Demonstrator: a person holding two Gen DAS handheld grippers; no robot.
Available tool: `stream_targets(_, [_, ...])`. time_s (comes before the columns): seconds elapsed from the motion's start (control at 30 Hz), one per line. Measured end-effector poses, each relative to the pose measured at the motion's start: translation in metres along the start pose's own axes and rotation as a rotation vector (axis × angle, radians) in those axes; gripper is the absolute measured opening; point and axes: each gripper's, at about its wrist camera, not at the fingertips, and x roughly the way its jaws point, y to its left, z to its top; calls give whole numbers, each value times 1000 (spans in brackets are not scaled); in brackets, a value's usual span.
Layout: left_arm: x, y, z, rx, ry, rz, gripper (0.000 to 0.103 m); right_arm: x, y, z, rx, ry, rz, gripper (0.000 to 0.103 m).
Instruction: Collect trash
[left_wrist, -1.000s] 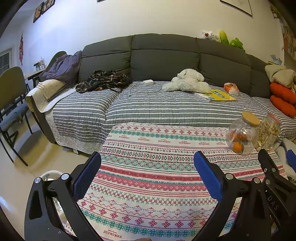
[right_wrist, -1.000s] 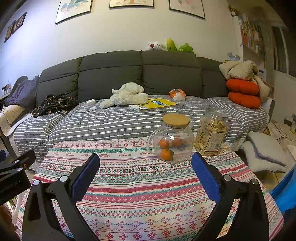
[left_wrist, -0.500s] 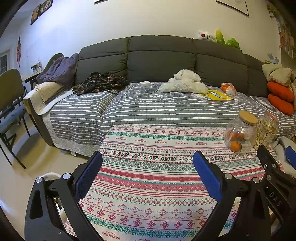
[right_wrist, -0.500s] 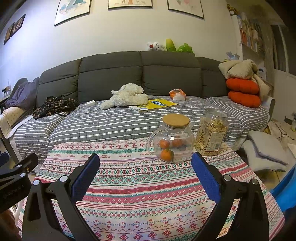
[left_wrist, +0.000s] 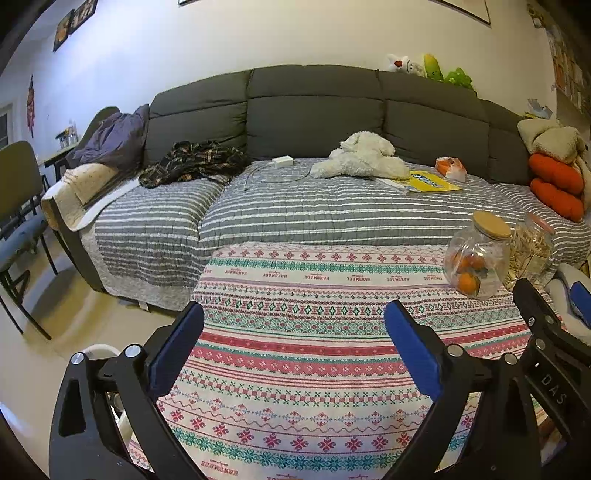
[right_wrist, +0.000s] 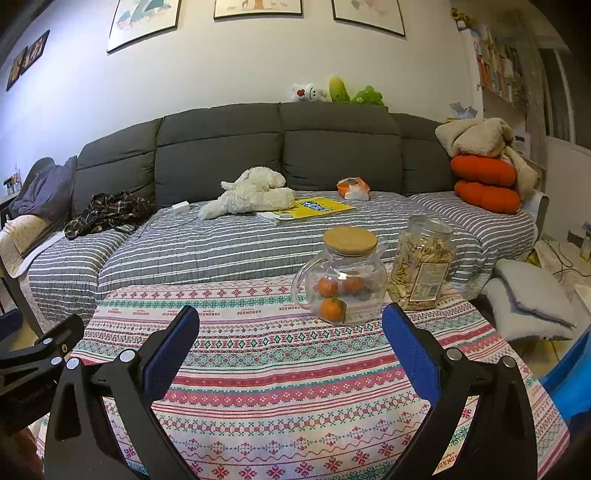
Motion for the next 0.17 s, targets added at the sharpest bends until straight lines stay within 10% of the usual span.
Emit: stream_targets(0.17, [1,2,0,-10,10,3,96,1,-1,0,1,5,-1,96])
